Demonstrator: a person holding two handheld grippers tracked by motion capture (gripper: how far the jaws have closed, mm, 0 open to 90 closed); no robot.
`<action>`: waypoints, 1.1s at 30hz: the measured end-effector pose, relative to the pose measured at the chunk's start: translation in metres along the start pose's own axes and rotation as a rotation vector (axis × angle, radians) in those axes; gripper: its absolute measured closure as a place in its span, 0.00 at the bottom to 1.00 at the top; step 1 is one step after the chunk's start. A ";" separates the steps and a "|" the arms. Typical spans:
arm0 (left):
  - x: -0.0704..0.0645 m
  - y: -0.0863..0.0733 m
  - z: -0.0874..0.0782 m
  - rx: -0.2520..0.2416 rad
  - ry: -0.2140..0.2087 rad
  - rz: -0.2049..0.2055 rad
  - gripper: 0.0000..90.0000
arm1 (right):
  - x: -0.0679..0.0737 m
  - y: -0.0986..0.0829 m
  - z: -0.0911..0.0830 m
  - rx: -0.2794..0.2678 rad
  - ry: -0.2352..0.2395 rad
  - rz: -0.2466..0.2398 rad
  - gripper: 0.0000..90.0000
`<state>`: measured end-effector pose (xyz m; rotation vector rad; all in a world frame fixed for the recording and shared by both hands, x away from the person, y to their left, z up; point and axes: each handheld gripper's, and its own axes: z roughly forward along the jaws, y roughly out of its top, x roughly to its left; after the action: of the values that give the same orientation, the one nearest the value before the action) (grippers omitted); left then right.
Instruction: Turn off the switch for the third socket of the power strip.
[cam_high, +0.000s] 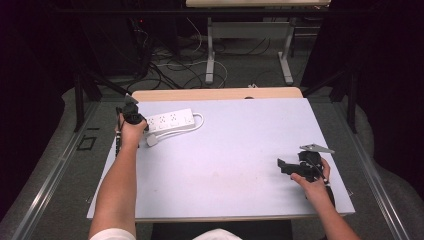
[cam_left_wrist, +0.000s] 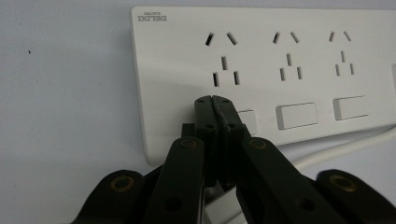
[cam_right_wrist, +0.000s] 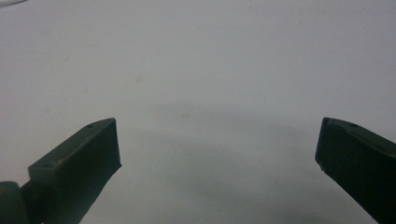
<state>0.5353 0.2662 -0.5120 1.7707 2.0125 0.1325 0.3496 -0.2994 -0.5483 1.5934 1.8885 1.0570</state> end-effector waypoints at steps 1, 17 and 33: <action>0.001 0.000 0.000 -0.002 -0.003 -0.001 1.00 | 0.000 0.000 0.000 0.001 0.000 -0.006 0.00; -0.003 -0.001 0.000 -0.015 0.020 0.007 0.99 | -0.001 0.000 -0.001 0.000 -0.002 0.002 0.00; -0.006 -0.001 -0.005 -0.086 0.028 0.048 0.82 | -0.001 0.000 -0.001 0.000 -0.003 0.002 0.00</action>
<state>0.5332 0.2610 -0.5057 1.7733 1.9537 0.2569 0.3491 -0.3004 -0.5485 1.5968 1.8854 1.0551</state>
